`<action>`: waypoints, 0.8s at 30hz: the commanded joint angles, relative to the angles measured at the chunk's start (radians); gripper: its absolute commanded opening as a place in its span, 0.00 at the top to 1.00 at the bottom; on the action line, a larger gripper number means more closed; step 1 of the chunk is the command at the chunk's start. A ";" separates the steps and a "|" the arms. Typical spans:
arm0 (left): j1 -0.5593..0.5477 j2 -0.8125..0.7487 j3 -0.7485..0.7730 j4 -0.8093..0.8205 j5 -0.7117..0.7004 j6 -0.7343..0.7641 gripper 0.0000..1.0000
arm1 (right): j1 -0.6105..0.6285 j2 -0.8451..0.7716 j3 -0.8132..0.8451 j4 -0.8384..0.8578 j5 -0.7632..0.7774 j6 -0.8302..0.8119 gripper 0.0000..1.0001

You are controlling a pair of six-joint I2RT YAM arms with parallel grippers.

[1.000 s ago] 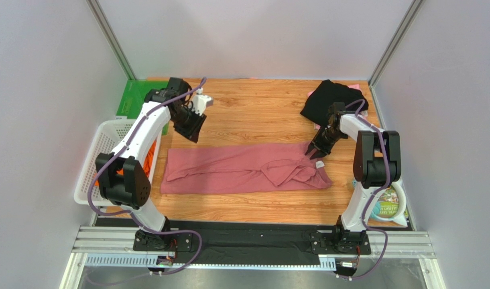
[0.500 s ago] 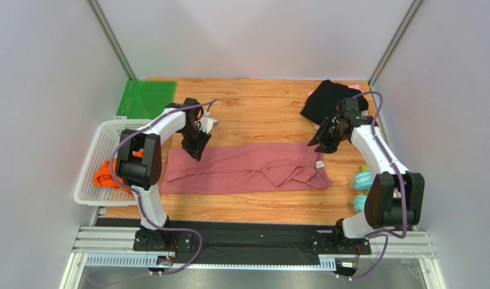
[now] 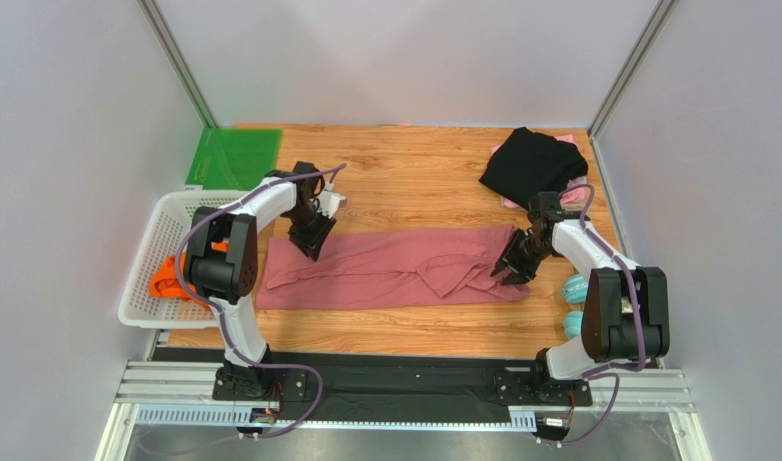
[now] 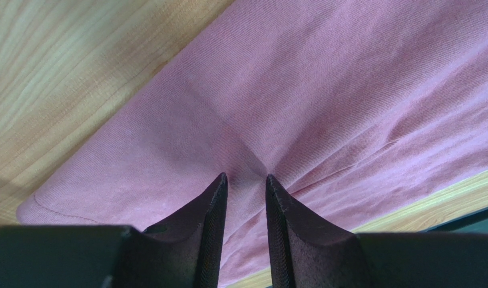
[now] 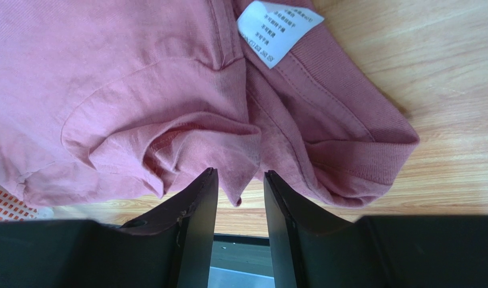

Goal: Fold and stack the t-shirts
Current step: Fold the other side of the tshirt into a rectangle

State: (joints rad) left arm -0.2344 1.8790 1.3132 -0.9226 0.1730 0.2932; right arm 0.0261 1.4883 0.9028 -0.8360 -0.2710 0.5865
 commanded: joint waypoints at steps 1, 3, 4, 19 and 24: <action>-0.002 -0.055 -0.014 0.011 0.005 0.007 0.63 | 0.008 0.046 0.062 0.035 0.030 -0.008 0.61; -0.002 -0.058 -0.015 0.011 0.005 0.011 0.63 | 0.008 0.070 0.091 0.035 0.044 -0.010 0.61; -0.002 -0.060 -0.017 0.010 0.006 0.011 0.63 | 0.006 0.078 0.102 0.035 0.059 -0.011 0.61; -0.002 -0.069 -0.020 0.010 -0.020 0.031 0.64 | 0.008 0.106 0.114 0.057 0.030 0.009 0.84; -0.002 -0.070 -0.019 0.010 -0.013 0.026 0.64 | 0.015 0.023 0.099 0.029 -0.007 0.018 1.00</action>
State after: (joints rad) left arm -0.2344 1.8595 1.2964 -0.9218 0.1581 0.3012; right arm 0.0307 1.6077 1.0088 -0.8040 -0.2386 0.5907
